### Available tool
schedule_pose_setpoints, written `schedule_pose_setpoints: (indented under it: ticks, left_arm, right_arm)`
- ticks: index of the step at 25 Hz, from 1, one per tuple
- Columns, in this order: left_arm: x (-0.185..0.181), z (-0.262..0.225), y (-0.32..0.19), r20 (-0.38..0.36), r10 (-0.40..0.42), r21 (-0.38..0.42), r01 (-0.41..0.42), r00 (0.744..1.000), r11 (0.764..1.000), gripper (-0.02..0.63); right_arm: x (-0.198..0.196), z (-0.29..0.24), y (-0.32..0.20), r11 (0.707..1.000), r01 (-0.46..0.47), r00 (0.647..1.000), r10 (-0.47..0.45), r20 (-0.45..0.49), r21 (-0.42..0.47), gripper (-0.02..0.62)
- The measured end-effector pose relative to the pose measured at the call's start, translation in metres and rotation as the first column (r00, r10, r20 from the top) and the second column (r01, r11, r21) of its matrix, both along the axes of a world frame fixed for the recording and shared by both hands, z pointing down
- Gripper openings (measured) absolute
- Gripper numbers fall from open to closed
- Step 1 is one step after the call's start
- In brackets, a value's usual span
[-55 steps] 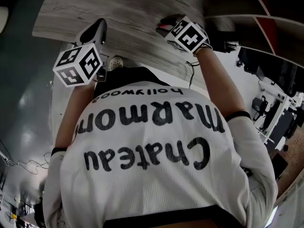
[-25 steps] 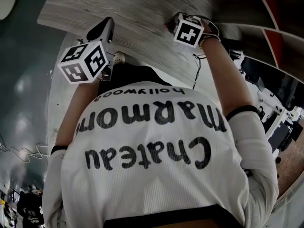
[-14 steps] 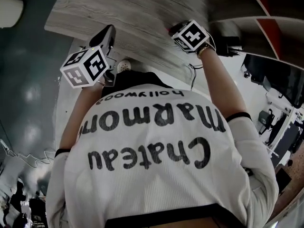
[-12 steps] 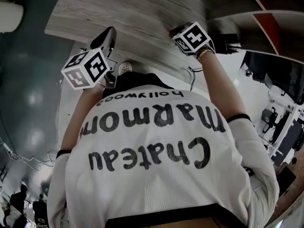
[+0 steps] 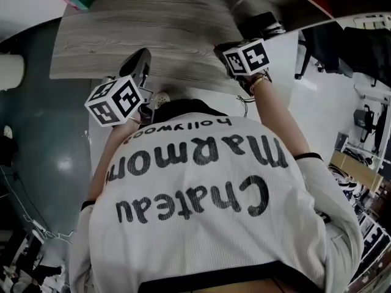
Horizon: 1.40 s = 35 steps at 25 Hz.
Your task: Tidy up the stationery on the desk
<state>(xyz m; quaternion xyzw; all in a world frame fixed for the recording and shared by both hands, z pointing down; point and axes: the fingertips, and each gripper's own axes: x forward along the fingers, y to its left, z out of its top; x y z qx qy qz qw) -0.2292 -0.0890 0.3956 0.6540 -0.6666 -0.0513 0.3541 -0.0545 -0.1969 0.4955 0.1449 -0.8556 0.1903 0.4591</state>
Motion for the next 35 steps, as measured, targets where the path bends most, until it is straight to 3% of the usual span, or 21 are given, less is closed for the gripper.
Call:
schedule_pose_setpoints:
  ticks: [6,15,21,26,30,35]
  left_arm:
    - [0.037,-0.007,-0.015,0.016,0.077,0.014,-0.078,0.997,0.997,0.017]
    - [0.071,-0.005,-0.023,0.005,0.123,0.020,-0.123,0.992,0.992,0.017]
    - [0.088,-0.003,-0.027,0.005,0.151,0.023,-0.151,0.989,0.988,0.017]
    - [0.086,-0.001,-0.029,0.005,0.142,0.018,-0.142,0.990,0.990,0.017]
    - [0.080,-0.002,-0.030,0.010,0.128,0.018,-0.128,0.992,0.992,0.017]
    - [0.069,-0.001,-0.030,0.015,0.104,0.012,-0.104,0.994,0.995,0.017]
  right_arm:
    - [0.048,-0.028,-0.019,0.975,-0.219,0.970,0.214,0.119,0.035,0.058]
    - [0.101,-0.081,-0.054,0.896,-0.437,0.869,0.398,0.294,0.082,0.058]
    - [0.128,-0.116,-0.077,0.839,-0.516,0.823,0.428,0.374,0.174,0.058]
    - [0.145,-0.145,-0.100,0.783,-0.593,0.756,0.463,0.464,0.185,0.058]
    - [0.147,-0.172,-0.118,0.745,-0.630,0.711,0.440,0.548,0.218,0.058]
    - [0.143,-0.199,-0.136,0.700,-0.657,0.685,0.399,0.609,0.280,0.058]
